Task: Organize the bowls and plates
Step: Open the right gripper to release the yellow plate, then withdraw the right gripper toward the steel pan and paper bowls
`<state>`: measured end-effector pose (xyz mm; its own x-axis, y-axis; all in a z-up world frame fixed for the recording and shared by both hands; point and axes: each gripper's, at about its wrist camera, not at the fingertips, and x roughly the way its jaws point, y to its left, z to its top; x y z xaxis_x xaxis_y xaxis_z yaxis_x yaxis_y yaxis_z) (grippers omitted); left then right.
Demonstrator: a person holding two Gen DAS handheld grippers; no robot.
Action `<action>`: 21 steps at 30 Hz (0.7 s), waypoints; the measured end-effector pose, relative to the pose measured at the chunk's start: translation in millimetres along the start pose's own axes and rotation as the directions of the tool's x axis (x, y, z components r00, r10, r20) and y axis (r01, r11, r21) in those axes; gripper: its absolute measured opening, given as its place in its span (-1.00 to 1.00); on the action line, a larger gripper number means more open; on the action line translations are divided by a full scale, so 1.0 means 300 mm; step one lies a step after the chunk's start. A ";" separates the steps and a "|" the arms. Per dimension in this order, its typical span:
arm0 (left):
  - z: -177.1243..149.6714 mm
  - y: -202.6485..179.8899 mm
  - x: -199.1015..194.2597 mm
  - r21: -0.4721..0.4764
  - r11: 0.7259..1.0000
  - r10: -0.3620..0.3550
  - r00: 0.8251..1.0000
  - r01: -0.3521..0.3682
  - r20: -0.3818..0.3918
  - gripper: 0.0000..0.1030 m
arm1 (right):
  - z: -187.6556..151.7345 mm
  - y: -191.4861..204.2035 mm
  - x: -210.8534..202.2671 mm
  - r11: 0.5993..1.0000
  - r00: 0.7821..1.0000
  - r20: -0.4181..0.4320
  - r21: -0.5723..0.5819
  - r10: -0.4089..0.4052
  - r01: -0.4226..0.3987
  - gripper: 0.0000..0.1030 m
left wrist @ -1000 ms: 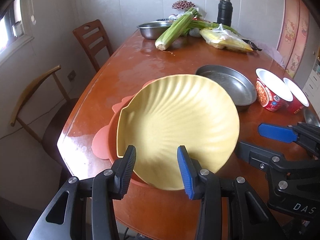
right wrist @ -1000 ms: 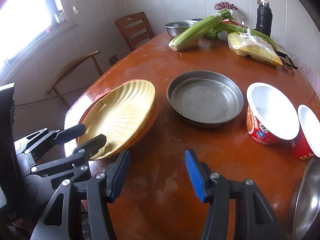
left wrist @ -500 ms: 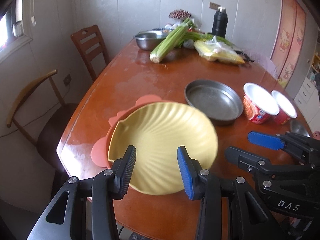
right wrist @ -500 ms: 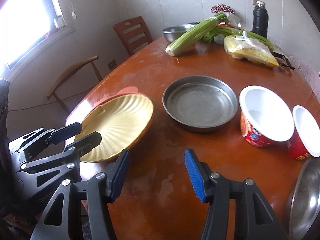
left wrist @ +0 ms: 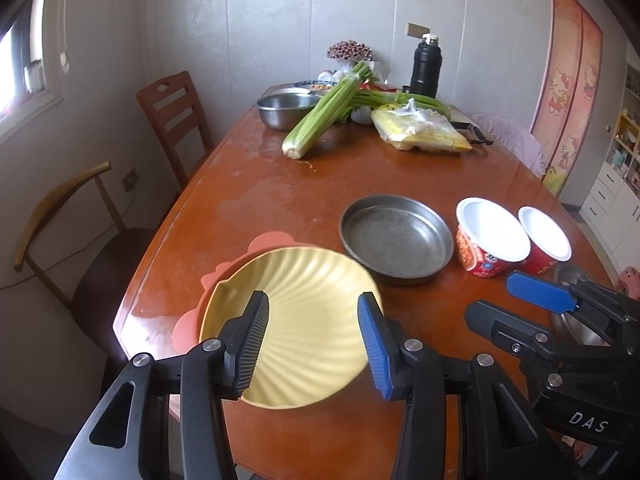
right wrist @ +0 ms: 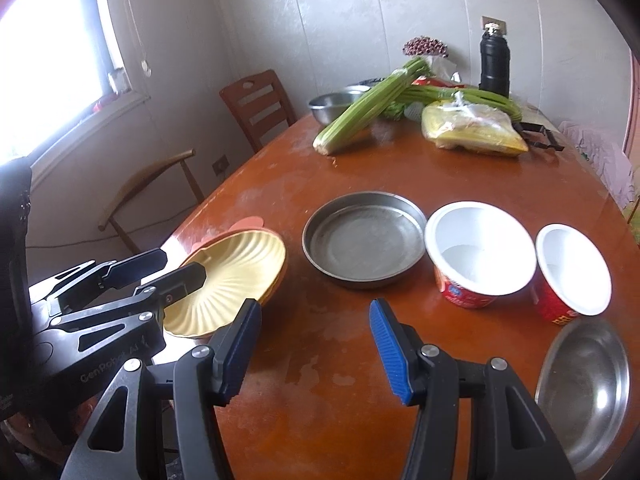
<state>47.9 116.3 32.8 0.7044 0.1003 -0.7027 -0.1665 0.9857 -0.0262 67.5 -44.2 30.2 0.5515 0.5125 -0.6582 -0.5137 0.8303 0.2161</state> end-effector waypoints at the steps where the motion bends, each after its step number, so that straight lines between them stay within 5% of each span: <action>1: 0.005 -0.008 -0.003 0.002 1.000 -0.003 1.000 0.003 0.003 -0.07 | 0.000 -0.008 -0.009 1.000 1.000 0.007 0.004 -0.001 0.001 0.10; 21: 0.178 -0.071 0.119 -0.003 0.992 -0.125 0.990 0.125 -0.065 -0.06 | -0.001 -0.173 -0.028 0.989 1.000 0.024 0.146 -0.017 0.013 0.14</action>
<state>113.5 106.3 46.2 0.6734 -0.0328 -0.7385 -0.0789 0.9901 -0.1159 89.3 -91.8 24.5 0.5755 0.5036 -0.6443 -0.4052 0.8600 0.3102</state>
